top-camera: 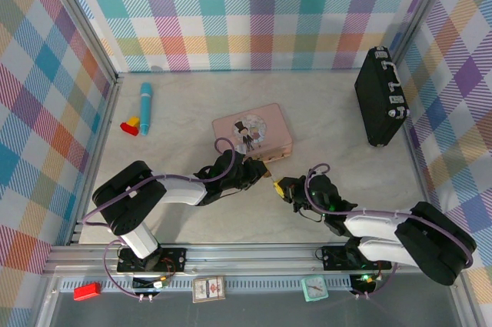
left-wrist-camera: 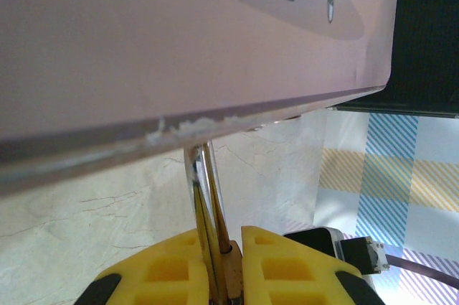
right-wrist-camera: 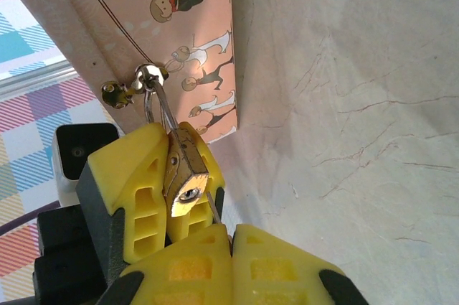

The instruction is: Unlock a padlock with a key

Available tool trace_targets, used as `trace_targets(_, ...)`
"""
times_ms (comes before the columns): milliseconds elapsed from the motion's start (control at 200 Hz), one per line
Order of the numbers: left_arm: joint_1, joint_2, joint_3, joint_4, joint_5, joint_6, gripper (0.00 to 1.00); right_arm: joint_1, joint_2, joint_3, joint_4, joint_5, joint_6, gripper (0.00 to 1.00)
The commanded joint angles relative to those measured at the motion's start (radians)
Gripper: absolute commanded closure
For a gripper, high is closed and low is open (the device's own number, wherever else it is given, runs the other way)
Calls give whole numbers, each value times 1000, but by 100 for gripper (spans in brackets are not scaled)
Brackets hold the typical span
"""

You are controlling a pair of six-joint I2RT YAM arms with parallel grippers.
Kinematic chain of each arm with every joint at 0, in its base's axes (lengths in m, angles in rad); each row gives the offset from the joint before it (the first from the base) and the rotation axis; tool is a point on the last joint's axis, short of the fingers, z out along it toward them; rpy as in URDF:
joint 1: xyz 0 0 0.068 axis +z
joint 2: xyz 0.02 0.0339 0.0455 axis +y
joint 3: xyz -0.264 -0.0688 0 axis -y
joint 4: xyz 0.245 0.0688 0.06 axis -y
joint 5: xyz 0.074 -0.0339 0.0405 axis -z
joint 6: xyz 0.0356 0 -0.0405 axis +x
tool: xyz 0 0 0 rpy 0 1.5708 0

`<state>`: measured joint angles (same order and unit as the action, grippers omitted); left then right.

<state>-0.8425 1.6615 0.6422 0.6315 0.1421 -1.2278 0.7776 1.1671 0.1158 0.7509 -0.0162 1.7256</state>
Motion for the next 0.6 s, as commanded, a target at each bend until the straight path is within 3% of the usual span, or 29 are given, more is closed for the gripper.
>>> trace_targets(0, 0, -11, 16, 64, -39, -95, 100, 16, 29, 20, 81, 23, 22, 100)
trace_targets(595, -8, -24, 6, 74, -101, -104, 100, 54, 57, 4, 141, 76, 80, 100)
